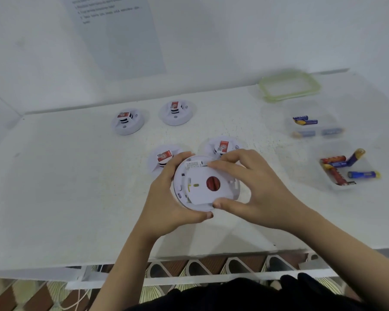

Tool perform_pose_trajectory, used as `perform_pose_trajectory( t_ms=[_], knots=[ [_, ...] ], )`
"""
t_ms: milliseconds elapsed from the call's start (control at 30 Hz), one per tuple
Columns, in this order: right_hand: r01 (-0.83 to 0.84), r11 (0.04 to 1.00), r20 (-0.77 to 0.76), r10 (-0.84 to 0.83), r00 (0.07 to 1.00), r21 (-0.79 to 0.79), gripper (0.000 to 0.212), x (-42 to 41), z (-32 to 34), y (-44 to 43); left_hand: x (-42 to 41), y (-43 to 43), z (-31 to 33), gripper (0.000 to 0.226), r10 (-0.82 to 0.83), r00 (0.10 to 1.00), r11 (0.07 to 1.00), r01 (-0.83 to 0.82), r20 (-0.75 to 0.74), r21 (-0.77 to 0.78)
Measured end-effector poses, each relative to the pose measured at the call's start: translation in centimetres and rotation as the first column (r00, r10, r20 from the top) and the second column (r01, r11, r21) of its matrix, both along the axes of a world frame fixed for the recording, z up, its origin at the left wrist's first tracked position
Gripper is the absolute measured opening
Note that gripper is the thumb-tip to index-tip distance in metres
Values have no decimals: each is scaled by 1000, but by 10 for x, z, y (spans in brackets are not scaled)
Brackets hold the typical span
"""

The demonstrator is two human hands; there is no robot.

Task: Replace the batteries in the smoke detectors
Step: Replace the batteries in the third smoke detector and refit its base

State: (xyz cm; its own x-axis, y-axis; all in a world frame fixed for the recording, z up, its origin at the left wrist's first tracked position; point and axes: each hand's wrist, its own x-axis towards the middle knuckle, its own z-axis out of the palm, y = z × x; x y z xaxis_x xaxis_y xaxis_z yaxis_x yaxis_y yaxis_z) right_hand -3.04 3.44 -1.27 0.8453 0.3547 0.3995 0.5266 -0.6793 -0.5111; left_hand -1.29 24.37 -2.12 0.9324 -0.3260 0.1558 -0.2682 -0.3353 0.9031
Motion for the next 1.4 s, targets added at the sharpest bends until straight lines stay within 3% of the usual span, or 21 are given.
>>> perform_pose_trajectory(
  t_ms=[267, 567, 800, 1000, 1100, 1167, 1267, 1400],
  knots=[
    [-32, 996, -39, 29, 999, -79, 61, 7, 9, 3, 4, 1, 2, 95, -21, 998, 1000, 22, 52, -20],
    [-28, 991, 29, 32, 999, -128, 58, 15, 15, 6, 10, -2, 4, 91, -37, 999, 997, 38, 14, -68],
    [24, 996, -11, -26, 1000, -86, 61, 21, 14, 7, 14, 0, 4, 95, -30, 999, 996, 32, 25, -85],
    [108, 994, -147, -105, 983, 8, 62, 15, 11, 12, 19, 2, 8, 93, -35, 997, 998, 39, 64, -57],
    [84, 969, -381, 11, 924, 231, 63, 16, 11, 13, 20, 1, 7, 94, -35, 997, 996, 40, 66, -79],
    [82, 918, -455, 114, 883, 388, 64, 16, 11, 14, 21, 0, 6, 94, -38, 998, 994, 43, 53, -105],
    [102, 849, -480, 189, 856, 518, 59, 14, 11, 14, 21, -1, 4, 95, -31, 999, 991, 35, 38, -129],
    [92, 855, -439, 166, 883, 510, 57, 16, 13, 13, 25, -1, 6, 93, -56, 998, 990, 60, 33, -128]
  ],
)
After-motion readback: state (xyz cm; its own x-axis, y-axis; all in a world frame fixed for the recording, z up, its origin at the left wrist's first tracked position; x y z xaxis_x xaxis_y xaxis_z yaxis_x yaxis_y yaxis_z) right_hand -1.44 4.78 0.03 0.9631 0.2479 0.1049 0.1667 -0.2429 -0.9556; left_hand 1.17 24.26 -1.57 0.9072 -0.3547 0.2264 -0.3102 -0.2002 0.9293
